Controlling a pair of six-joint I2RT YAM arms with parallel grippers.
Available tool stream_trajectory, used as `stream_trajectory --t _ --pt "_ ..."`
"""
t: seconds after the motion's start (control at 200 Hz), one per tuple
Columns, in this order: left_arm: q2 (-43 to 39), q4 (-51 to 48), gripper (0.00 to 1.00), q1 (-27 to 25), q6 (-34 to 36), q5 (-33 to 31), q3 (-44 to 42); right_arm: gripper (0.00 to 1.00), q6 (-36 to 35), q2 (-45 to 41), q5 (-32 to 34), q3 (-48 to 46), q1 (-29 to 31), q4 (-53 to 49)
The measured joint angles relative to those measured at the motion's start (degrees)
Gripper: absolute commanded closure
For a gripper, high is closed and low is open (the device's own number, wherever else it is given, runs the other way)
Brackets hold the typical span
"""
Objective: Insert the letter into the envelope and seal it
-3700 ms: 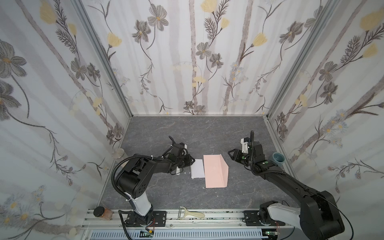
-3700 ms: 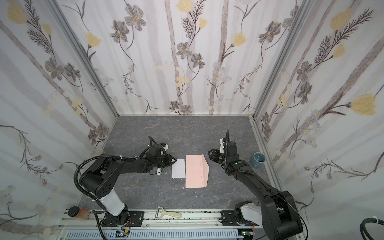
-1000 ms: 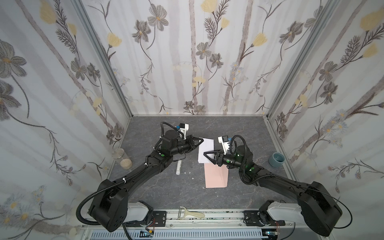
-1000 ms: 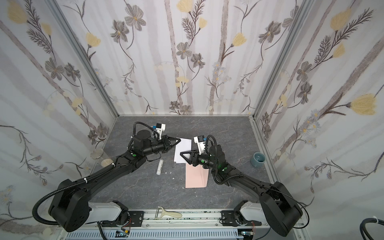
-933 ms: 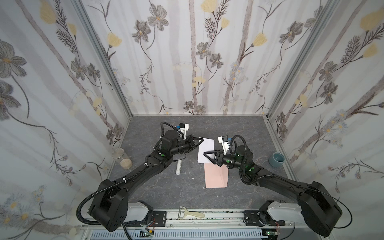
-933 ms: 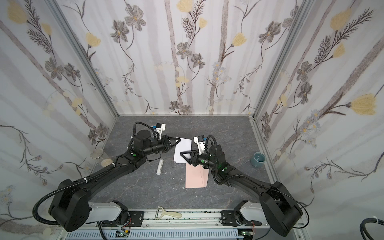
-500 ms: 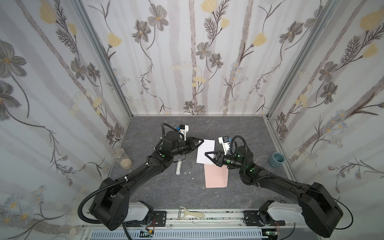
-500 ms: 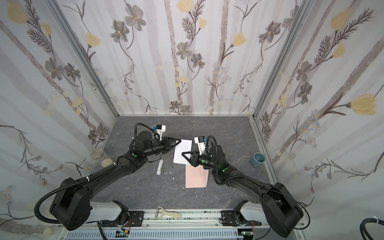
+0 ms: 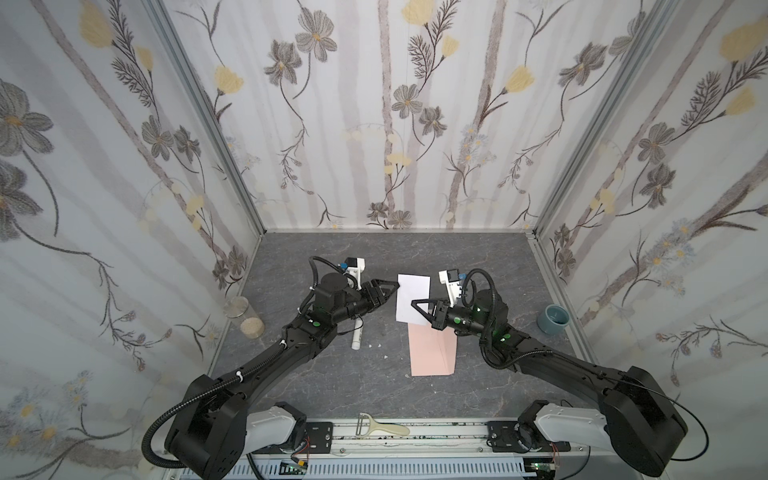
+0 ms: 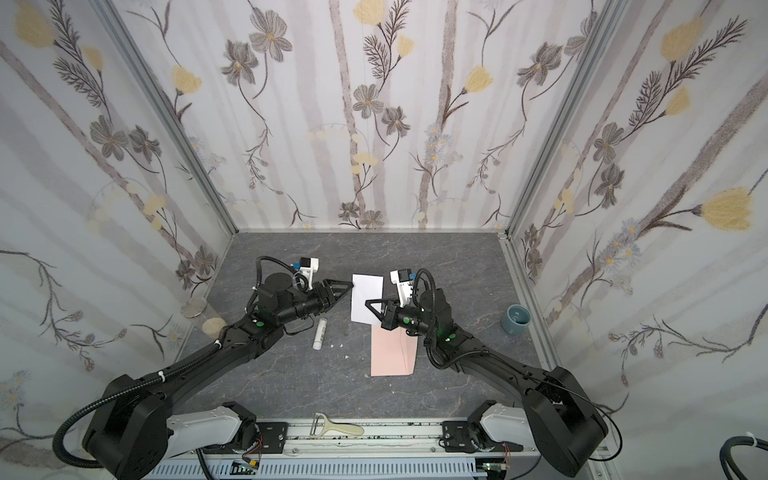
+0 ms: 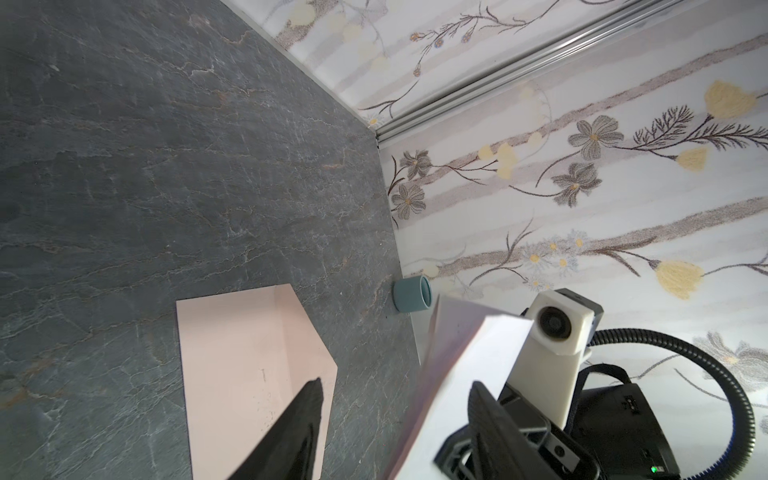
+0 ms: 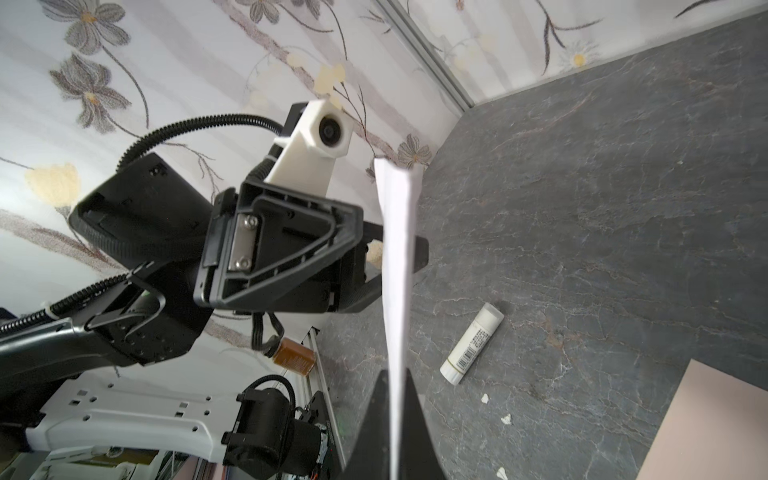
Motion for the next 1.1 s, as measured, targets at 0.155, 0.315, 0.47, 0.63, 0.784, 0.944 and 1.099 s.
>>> stream_trajectory --t 0.155,0.315,0.47,0.63,0.784,0.944,1.099 --pt "-3.0 0.1 0.44 -1.8 -1.6 -3.9 -3.1 1.0 1.5 -0.1 5.4 3.9 -0.1 -2.0" --pt "-4.8 2.7 0.45 -5.9 -3.6 -8.4 -6.2 1.0 3.5 -0.1 10.1 5.7 -0.1 -2.7" --pt "-4.9 6.5 0.46 -8.8 -5.3 -12.6 -7.8 1.0 6.4 0.8 12.9 6.9 -0.1 -2.4" --pt "-2.6 11.2 0.46 -10.8 -6.4 -15.2 -7.8 1.0 9.5 1.4 13.5 6.7 0.1 -1.1" --pt "0.0 15.3 0.47 -11.9 -6.4 -17.2 -7.0 1.0 11.0 1.5 13.5 6.5 0.7 0.4" --pt "2.6 18.9 0.48 -12.3 -6.4 -18.1 -5.0 1.0 11.6 1.5 13.3 6.8 0.7 0.5" --pt "4.8 22.0 0.53 -12.4 -6.4 -18.2 -3.2 1.0 12.0 1.5 13.3 6.9 0.8 0.5"
